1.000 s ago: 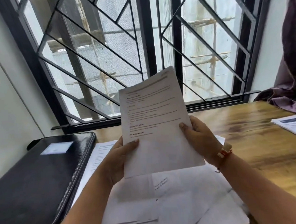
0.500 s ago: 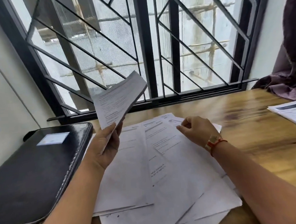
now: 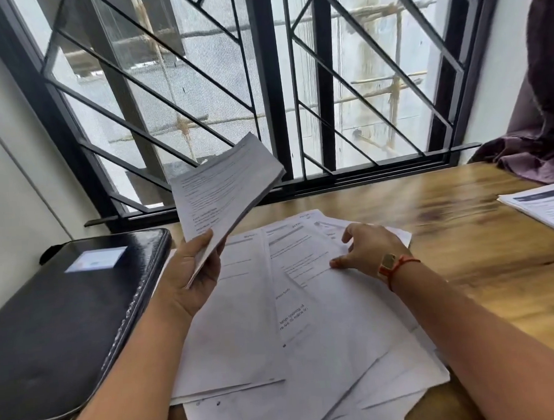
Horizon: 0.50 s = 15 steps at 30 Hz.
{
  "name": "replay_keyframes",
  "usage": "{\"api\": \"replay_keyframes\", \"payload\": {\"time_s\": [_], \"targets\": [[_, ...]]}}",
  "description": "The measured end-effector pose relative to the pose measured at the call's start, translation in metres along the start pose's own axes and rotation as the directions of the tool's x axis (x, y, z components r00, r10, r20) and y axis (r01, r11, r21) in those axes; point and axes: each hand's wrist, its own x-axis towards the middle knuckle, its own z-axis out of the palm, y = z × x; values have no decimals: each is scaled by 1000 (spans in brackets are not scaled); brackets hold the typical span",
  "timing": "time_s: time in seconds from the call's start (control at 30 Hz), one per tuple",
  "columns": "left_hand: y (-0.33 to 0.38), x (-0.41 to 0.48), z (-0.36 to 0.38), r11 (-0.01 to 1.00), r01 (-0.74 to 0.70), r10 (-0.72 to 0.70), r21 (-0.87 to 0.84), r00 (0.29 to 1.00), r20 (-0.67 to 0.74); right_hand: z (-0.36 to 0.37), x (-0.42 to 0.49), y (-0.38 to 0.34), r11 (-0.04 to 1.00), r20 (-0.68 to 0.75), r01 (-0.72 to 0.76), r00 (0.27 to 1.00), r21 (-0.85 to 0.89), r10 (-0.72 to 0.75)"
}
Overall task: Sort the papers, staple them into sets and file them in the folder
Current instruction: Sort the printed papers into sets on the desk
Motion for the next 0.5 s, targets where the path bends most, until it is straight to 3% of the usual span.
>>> {"api": "replay_keyframes", "payload": {"time_s": [0.3,0.5], "targets": [[-3,-2,5,996,-11,14,86,999,-35,-5,-1,0,996,35,-59,998,71,57],[-5,-1,3,991,-20,24,134,999,-33,-8,5,7,984,-96,-70,992,163,86]]}}
